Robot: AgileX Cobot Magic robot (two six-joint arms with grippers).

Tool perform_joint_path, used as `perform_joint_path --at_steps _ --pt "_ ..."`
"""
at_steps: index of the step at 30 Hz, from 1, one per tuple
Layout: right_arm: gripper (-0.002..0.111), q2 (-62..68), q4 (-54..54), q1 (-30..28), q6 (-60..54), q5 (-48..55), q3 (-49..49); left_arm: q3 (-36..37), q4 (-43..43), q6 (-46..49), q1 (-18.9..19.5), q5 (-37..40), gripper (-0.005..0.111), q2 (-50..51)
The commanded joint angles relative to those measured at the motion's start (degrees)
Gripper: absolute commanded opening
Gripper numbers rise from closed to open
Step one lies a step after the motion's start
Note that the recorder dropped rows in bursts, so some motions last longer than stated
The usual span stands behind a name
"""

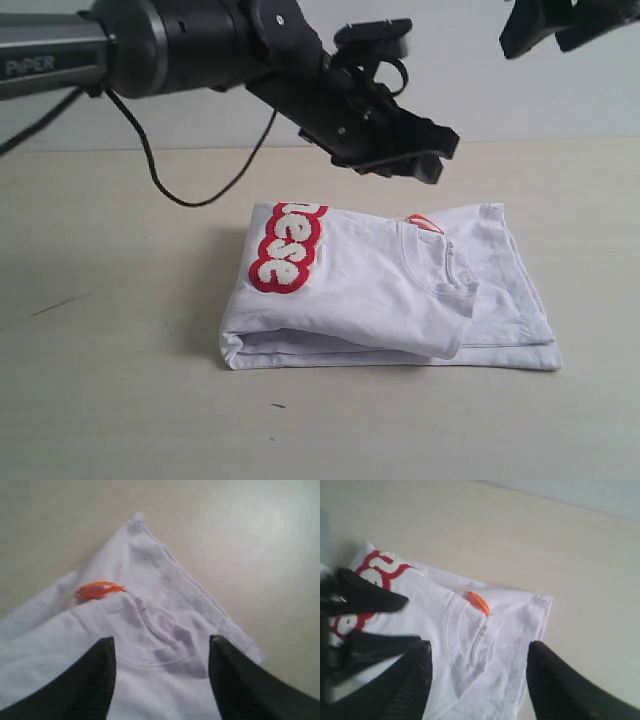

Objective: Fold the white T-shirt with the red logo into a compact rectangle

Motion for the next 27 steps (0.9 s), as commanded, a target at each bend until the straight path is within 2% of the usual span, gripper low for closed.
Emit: perform_joint_path --at_steps 1,7,14,18,21,27 --pt "0.055 1.76 -0.01 -2.52 -0.49 -6.65 7.07 -0.59 7.89 -4.89 3.71 4.85 0.054 -5.21" --pt "0.055 9.96 8.67 -7.82 -4.84 -6.41 12.33 5.34 10.31 -5.66 10.45 6.72 0.054 -11.63" --pt "0.055 22.17 12.84 -8.05 -9.26 -9.89 13.71 13.00 10.43 -3.85 18.71 3.06 0.054 -19.24" --pt "0.055 28.16 21.42 -8.05 -15.38 -11.19 13.71 15.47 10.43 -2.43 23.28 1.77 0.054 -22.63" --pt "0.055 30.54 30.16 -8.05 -23.43 -11.55 13.58 16.02 7.88 -1.39 25.93 1.62 0.054 -23.45" --pt "0.055 31.13 31.68 -8.05 -27.74 -16.56 13.58 16.02 5.32 0.65 27.27 1.71 0.054 -23.45"
